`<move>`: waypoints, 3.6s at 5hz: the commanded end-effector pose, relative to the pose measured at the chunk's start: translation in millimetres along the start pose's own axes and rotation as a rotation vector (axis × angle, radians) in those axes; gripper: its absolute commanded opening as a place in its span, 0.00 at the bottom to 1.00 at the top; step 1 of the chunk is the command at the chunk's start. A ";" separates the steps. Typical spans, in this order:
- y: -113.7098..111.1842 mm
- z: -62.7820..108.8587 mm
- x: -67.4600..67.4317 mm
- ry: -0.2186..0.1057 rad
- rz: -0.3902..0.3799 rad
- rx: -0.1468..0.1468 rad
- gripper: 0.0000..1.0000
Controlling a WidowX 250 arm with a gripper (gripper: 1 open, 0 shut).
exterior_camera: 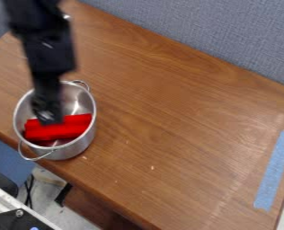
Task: Move the red object from the metal pot to the table
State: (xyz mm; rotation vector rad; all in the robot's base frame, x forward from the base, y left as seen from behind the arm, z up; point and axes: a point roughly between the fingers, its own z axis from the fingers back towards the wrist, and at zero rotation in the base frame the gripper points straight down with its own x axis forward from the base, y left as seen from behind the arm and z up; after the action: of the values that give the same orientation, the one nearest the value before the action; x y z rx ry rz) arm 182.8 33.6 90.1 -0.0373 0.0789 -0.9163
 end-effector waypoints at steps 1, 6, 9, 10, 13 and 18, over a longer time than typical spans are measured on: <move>-10.9 -19.5 2.4 0.038 -0.042 0.032 1.00; -43.3 -113.3 65.3 0.118 -0.271 0.095 1.00; -38.5 -135.4 52.7 0.091 0.059 0.014 0.00; -17.9 -108.1 46.6 0.066 0.039 0.015 0.00; 70.4 -48.1 8.8 0.053 -0.097 0.069 0.00; 25.7 32.4 -27.0 0.048 -0.544 0.112 1.00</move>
State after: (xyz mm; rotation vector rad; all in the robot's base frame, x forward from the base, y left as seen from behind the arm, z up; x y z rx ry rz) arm 184.0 67.5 112.7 0.0325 0.0851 -1.4635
